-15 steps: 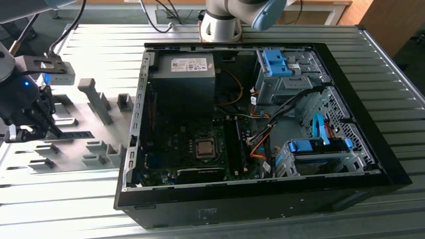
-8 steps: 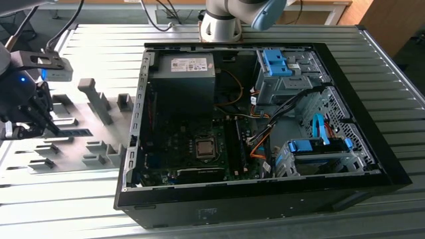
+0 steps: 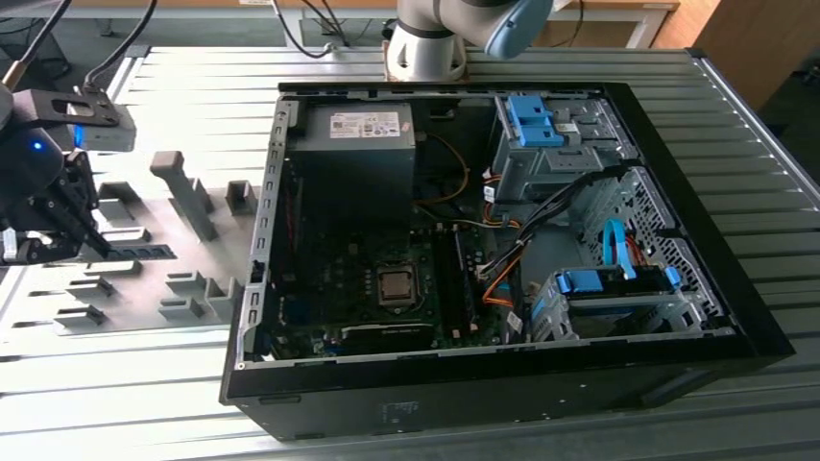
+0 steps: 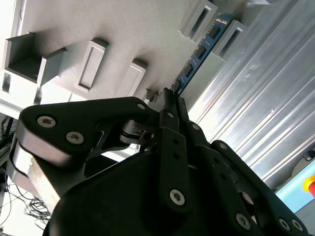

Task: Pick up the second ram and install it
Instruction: 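Pick up the second ram and move it above second insertion slot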

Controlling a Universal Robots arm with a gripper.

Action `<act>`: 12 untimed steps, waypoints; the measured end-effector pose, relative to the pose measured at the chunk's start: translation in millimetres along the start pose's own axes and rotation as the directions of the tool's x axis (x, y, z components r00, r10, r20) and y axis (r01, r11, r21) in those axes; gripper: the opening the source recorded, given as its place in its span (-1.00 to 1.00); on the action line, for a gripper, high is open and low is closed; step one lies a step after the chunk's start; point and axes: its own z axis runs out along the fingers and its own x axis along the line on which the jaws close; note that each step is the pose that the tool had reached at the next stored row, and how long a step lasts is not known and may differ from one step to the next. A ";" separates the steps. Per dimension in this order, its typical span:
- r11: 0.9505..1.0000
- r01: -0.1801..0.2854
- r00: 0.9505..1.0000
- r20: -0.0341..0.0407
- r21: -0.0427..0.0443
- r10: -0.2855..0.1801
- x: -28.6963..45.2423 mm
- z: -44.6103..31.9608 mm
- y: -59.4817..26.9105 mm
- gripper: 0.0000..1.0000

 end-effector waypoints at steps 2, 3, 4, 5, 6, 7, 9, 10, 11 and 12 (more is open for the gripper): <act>1.000 0.000 1.000 0.000 0.000 0.000 0.0 -0.2 0.0 -0.73; 1.000 0.000 1.000 0.000 0.000 0.000 0.0 -0.2 0.0 -0.73; 1.000 0.000 1.000 0.000 0.000 0.000 0.0 -0.2 0.0 -0.73; 1.000 0.000 1.000 0.000 0.000 0.000 0.0 -0.3 0.0 -0.73; 1.000 0.000 1.000 0.000 0.000 0.000 0.0 -0.3 0.0 -0.73; 1.000 0.000 1.000 0.000 0.000 0.000 0.0 -0.3 0.0 -0.73; 1.000 0.000 1.000 0.000 0.000 0.000 0.0 -0.5 0.0 -0.73; 1.000 0.000 1.000 0.000 0.000 0.000 0.0 -1.0 0.1 -0.73; 1.000 0.000 1.000 0.000 0.000 0.000 0.0 -1.2 0.0 -0.73; 1.000 0.000 1.000 0.000 0.000 0.000 0.0 -1.6 0.1 -0.73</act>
